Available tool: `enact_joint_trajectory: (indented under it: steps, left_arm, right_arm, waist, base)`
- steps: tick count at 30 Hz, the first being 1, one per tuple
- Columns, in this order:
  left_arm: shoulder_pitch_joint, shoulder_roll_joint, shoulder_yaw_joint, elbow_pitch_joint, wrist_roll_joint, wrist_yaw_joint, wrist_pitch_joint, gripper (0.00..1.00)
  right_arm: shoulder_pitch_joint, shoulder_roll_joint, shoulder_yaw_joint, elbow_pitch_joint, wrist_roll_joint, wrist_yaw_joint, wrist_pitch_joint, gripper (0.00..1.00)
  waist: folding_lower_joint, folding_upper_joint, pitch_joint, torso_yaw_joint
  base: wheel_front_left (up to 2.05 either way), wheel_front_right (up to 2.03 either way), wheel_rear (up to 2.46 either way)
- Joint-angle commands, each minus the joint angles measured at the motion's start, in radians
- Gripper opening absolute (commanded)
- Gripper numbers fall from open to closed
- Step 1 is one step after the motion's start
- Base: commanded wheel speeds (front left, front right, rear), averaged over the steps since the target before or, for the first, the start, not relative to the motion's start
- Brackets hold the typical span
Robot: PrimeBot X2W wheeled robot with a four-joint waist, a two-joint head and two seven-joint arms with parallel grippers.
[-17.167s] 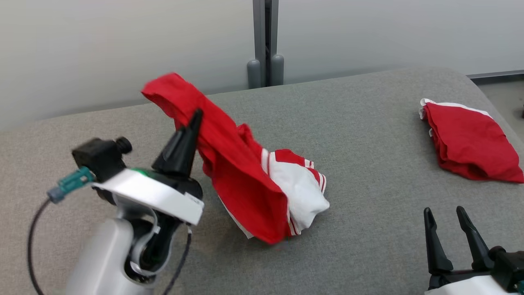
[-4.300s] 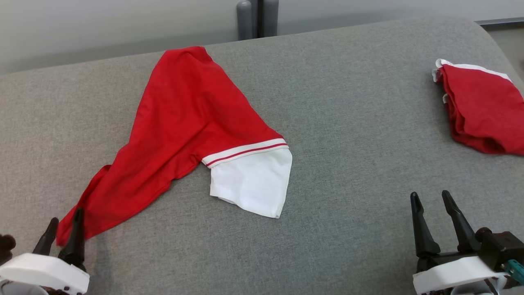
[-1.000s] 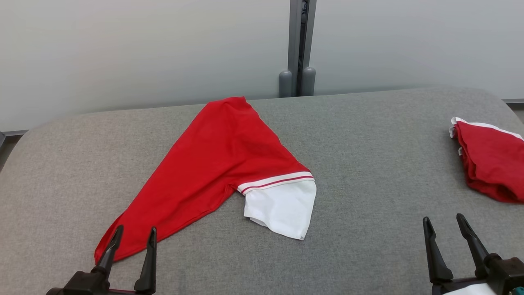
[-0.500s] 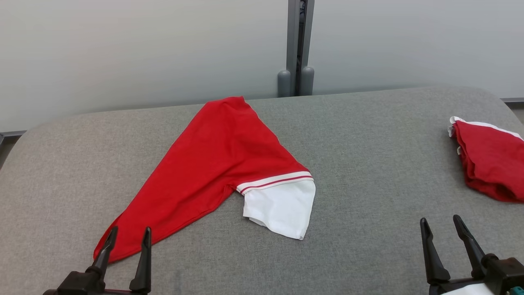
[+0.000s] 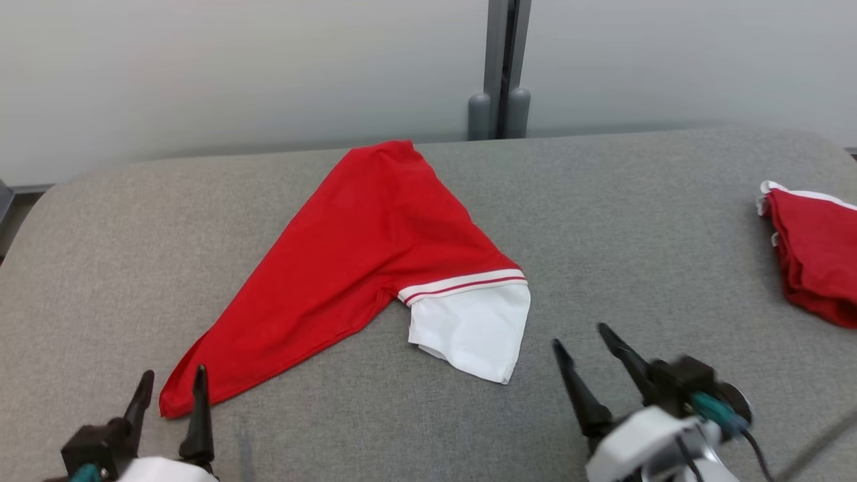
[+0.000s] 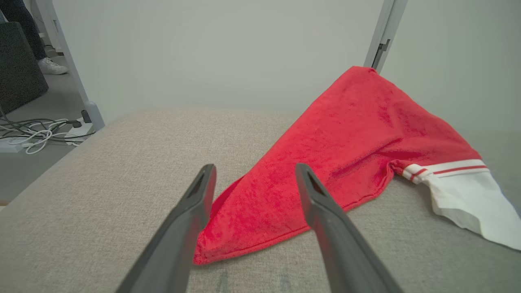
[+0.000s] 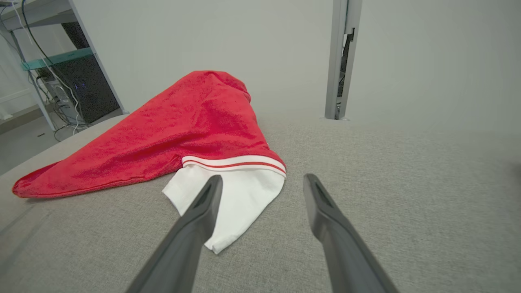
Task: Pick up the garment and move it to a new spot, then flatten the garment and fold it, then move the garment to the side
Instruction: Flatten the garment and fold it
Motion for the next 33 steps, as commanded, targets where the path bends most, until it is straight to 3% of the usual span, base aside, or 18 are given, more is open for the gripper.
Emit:
enact_joint_trajectory:
  steps: [1,9,24,33]
  left_arm:
    - [-0.041,0.021,0.011,0.011,-0.011,-0.002,0.029,1.0]
    - [-0.103,0.043,-0.021,-0.008,-0.045,-0.014,0.245,1.0]
    - [-0.053,0.063,-0.008,-0.065,-0.106,-0.003,0.397,1.0]
    - [-0.056,0.079,0.003,-0.074,-0.116,0.008,0.389,1.0]
  right_arm:
    - [-0.055,-0.007,0.04,0.035,0.013,0.0,0.048,1.0]
    - [-0.241,-0.006,0.146,0.224,0.042,0.0,0.255,1.0]
    - [-0.339,-0.007,0.221,0.372,0.058,0.0,0.26,1.0]
    - [-0.353,-0.006,0.243,0.392,0.064,0.0,0.252,1.0]
  waist:
    - [0.0,0.0,0.023,0.009]
    - [0.0,0.0,0.116,0.062]
    - [0.0,0.0,0.195,0.076]
    - [0.0,0.0,0.221,0.08]
  base:
    - [0.0,0.0,0.0]
    - [0.0,0.0,0.0]
    - [0.0,0.0,0.0]
    - [0.0,0.0,0.0]
